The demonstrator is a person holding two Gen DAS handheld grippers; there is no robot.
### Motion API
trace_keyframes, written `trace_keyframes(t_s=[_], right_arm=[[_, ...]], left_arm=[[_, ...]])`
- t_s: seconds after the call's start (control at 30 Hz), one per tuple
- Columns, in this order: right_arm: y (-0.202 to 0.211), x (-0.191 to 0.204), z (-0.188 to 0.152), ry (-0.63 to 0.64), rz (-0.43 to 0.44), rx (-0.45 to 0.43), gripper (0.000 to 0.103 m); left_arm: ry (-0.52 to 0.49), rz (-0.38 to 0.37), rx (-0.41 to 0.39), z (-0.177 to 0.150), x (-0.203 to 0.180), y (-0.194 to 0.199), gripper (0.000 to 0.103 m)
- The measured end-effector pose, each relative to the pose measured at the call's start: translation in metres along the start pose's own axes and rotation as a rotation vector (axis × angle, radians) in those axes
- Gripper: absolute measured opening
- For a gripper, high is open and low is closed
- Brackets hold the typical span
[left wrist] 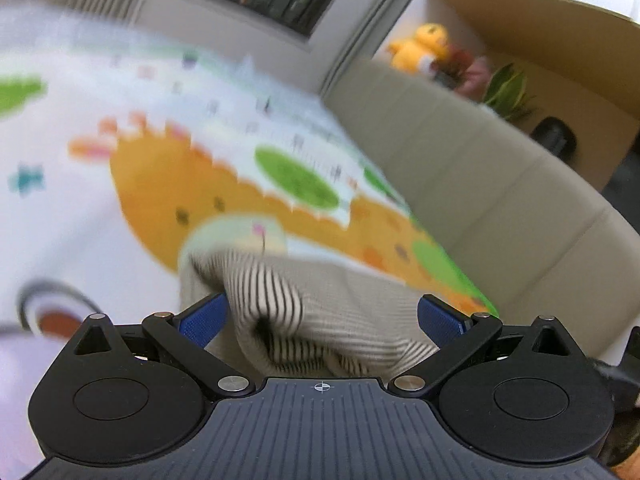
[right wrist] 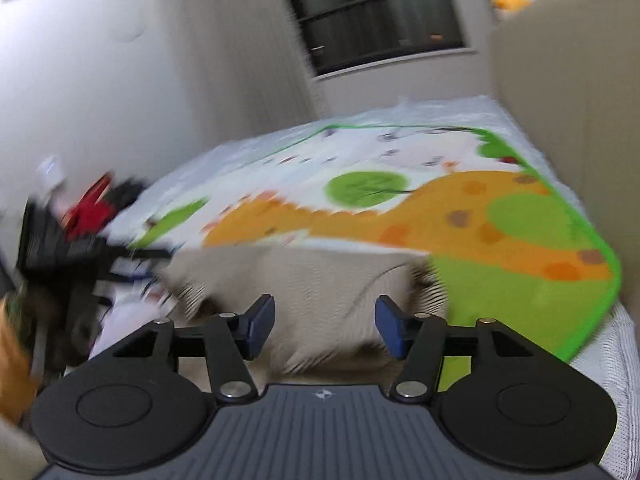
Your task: Fold clothes
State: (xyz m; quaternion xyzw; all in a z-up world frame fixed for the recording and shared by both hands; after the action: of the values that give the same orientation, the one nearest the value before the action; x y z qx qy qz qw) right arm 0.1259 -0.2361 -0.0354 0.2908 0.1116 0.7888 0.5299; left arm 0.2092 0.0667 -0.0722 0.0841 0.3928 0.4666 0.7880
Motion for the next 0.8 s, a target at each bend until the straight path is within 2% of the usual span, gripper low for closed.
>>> trace_keyframes(t_s=[0.1, 0.2, 0.27, 0.33, 0.37, 0.43, 0.5, 0.57, 0.63, 0.7, 0.8], right_arm=[[-0.035, -0.035, -0.003, -0.189, -0.001, 0.042, 0.059], [-0.071, -0.052, -0.017, -0.349, 0.040, 0.103, 0.059], [-0.089, -0.049, -0.022, -0.361, 0.076, 0.126, 0.059], [-0.104, -0.044, -0.022, -0.311, 0.076, 0.138, 0.055], [-0.110, -0.042, -0.021, -0.284, 0.075, 0.141, 0.053], [-0.120, -0.042, -0.015, -0.261, 0.082, 0.141, 0.044], [-0.134, -0.046, -0.006, -0.262, 0.084, 0.136, 0.041], [-0.146, -0.050, 0.008, -0.252, 0.066, 0.119, 0.039], [-0.154, -0.054, 0.024, -0.244, 0.052, 0.090, 0.033], [-0.154, -0.054, 0.040, -0.241, 0.054, 0.051, 0.030], [-0.141, -0.048, 0.050, -0.220, 0.080, 0.011, 0.030]], left_arm=[[0.103, -0.014, 0.049, -0.003, 0.012, -0.020, 0.103], [0.218, -0.056, 0.099, -0.003, 0.022, -0.037, 0.101], [0.289, -0.103, 0.124, -0.001, 0.026, -0.046, 0.099], [0.328, -0.143, 0.144, 0.002, 0.029, -0.055, 0.095], [0.331, -0.148, 0.154, 0.003, 0.030, -0.061, 0.093], [0.302, -0.142, 0.173, 0.005, 0.032, -0.074, 0.081], [0.266, -0.134, 0.169, 0.010, 0.031, -0.087, 0.074], [0.252, -0.134, 0.144, 0.023, 0.032, -0.098, 0.072], [0.237, -0.136, 0.112, 0.039, 0.030, -0.106, 0.061], [0.209, -0.141, 0.070, 0.058, 0.025, -0.109, 0.054], [0.157, -0.154, 0.041, 0.064, 0.011, -0.101, 0.053]])
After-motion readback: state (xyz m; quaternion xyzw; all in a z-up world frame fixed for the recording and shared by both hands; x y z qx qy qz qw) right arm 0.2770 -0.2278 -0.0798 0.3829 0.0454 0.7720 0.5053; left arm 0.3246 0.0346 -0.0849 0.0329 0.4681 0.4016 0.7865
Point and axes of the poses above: each gripper's, at about its wrist camera, not at the fingertips, and y roughly against the way its jaws point, x to its left, z to its top, the point moved 9 cm from there along -y, roughly the way its jaws point
